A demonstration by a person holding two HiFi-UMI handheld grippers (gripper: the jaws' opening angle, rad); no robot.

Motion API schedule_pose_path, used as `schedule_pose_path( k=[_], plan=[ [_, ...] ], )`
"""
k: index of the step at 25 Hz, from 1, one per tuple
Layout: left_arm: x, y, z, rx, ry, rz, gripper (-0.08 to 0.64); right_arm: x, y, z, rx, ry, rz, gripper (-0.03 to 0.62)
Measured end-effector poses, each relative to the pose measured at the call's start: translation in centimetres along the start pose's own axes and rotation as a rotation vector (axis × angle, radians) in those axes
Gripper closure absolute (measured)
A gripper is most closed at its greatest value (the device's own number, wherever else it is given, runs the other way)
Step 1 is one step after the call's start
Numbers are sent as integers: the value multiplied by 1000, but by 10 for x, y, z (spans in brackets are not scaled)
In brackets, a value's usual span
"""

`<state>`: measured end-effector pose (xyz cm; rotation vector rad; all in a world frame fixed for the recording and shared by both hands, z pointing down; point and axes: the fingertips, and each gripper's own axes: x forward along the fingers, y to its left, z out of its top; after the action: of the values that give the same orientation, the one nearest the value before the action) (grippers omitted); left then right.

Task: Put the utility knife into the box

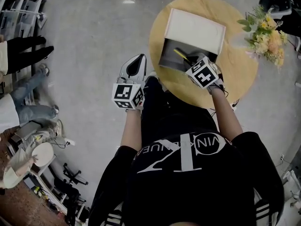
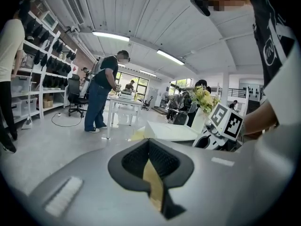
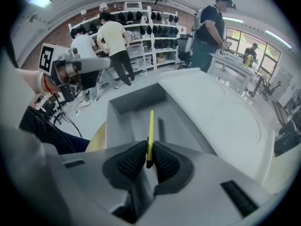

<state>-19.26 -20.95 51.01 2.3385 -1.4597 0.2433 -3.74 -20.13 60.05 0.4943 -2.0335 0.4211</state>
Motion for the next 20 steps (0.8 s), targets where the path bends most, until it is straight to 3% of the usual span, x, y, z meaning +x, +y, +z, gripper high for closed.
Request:
schedule_pose_path(
  k=[12,20],
  plan=[
    [29,14,17,14,23,-100,549,11,-1,6,-32,39,0,537],
    [42,12,18,10,43,-154,549,9,-4,9,13,16,-14,537]
  ],
)
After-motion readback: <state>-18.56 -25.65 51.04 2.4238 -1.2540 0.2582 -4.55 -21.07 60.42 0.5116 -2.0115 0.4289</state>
